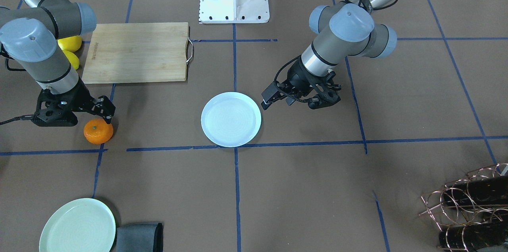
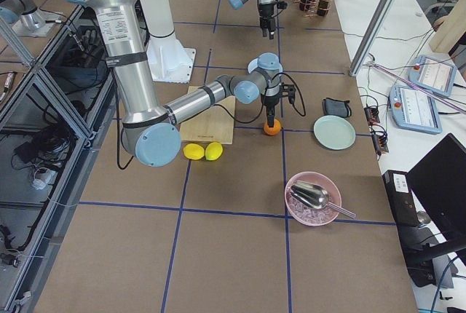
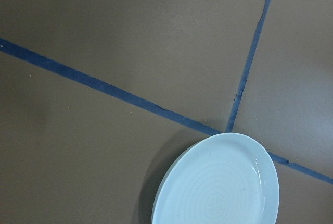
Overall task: Pick orange to plate
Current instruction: 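Release the plate with left gripper while right gripper descends onto the orange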
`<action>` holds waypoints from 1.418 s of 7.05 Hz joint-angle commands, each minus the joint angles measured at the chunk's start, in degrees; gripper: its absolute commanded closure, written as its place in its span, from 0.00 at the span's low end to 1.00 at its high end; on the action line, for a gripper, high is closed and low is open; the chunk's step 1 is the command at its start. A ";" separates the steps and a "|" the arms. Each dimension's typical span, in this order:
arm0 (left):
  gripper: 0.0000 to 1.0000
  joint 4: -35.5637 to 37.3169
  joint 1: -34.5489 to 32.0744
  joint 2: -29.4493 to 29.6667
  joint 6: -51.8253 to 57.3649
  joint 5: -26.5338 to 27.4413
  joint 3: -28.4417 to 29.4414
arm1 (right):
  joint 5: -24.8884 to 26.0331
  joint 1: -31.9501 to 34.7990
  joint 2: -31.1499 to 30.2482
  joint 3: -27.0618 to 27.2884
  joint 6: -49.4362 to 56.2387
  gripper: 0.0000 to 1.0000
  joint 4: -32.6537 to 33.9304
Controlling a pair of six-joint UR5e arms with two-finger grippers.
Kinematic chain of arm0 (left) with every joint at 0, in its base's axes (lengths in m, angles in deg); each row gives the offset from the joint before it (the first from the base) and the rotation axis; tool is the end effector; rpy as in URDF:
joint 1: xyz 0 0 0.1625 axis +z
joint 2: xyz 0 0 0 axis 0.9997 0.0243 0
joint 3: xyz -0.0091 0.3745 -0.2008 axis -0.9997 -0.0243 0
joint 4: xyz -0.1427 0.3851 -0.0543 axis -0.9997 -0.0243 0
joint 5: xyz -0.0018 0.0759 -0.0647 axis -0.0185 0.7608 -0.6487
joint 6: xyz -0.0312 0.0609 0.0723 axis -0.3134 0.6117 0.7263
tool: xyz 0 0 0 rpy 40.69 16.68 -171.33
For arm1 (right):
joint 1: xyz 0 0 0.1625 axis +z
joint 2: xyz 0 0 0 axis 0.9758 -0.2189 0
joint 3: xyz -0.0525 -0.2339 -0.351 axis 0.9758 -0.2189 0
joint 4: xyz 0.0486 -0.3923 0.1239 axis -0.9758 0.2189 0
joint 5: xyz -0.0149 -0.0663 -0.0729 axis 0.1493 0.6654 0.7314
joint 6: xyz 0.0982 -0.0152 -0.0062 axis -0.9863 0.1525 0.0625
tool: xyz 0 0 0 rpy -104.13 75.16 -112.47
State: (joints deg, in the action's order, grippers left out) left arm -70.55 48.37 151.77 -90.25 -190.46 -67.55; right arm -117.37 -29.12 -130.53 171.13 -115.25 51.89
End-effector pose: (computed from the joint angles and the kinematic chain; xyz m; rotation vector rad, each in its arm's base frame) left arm 0.4687 -0.5103 0.2500 -0.0524 1.2637 -0.3982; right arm -0.3342 -0.5180 0.4414 0.1376 -0.7062 0.0793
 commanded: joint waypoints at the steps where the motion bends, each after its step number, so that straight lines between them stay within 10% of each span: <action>1: 0.00 0.00 -0.01 -0.44 0.01 0.06 -0.70 | 0.93 -0.43 1.20 -1.67 0.20 0.00 0.00; 10: 0.00 0.00 -0.19 -2.46 0.09 -0.03 -3.34 | 1.01 -0.60 3.58 -6.33 1.25 0.00 0.00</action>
State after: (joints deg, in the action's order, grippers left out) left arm -70.55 48.26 149.34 -90.16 -190.49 -70.71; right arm -116.35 -29.70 -126.89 165.31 -114.07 51.89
